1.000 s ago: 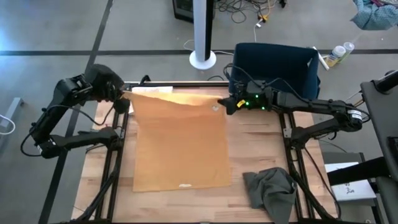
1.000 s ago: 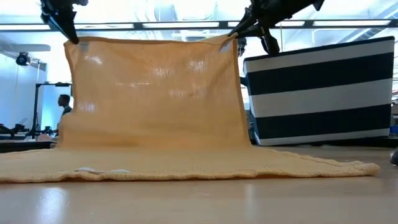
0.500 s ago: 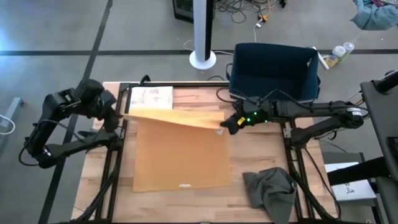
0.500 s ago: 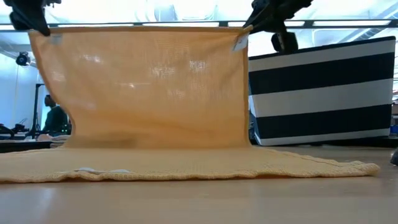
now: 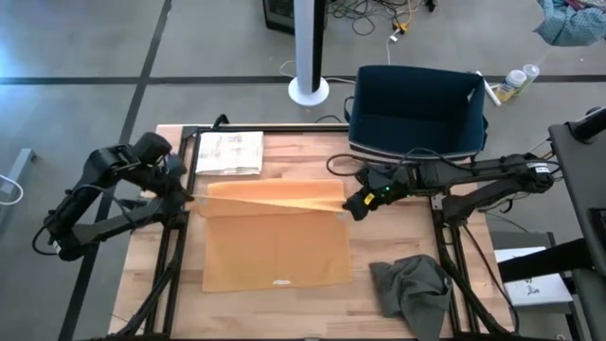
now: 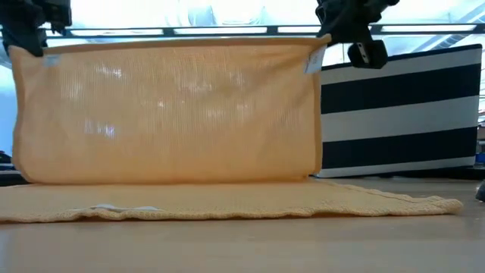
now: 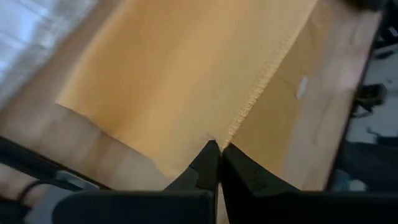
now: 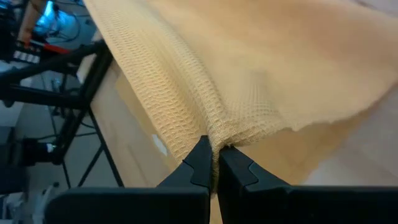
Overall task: Fold towel
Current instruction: Fold the yellow towel
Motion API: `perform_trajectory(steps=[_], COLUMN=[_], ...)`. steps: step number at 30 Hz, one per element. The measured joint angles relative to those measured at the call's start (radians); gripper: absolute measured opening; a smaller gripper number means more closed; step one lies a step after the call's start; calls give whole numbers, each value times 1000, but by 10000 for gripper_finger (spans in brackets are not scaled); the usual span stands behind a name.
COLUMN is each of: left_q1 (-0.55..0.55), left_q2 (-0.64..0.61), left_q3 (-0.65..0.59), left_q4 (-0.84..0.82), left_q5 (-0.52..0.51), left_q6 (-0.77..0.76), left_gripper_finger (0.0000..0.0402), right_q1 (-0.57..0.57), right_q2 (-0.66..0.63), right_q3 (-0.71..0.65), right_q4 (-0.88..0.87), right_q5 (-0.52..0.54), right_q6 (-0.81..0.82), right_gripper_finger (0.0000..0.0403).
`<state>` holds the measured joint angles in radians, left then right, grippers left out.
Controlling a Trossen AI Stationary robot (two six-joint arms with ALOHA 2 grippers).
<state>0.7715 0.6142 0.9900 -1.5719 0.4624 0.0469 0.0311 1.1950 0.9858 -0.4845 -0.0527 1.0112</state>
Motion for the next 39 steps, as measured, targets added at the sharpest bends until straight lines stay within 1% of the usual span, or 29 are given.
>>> perform_trajectory(steps=[5,7,9,13,16,20,23,28,32,39], left_q1=[-28,-43,-63,-130,-182,-236,-277,-356,-424,-498], left_q2=[-12,-13,-6,28,52,69,85,93,87,92], left_q3=[-37,-48,-69,-120,-150,-167,-181,-214,-206,-114], left_q4=[5,6,6,21,77,168,184,185,184,181], left_q5=[8,26,30,19,16,15,-7,-7,-4,-10], left_q6=[4,4,4,15,3,-33,-45,-74,-135,-214], left_gripper_finger=[0,0,0,0,0,0,0,0,0,0], right_q1=[35,48,61,87,107,131,155,194,235,290], right_q2=[0,0,0,0,9,31,61,106,132,146], right_q3=[-50,-70,-93,-140,-161,-187,-192,-192,-192,-169], right_q4=[7,11,51,188,188,186,191,216,231,239], right_q5=[3,4,5,21,55,56,55,56,55,53], right_q6=[53,86,110,145,171,214,234,276,318,351], right_gripper_finger=[2,2,2,2,2,2,2,2,2,2])
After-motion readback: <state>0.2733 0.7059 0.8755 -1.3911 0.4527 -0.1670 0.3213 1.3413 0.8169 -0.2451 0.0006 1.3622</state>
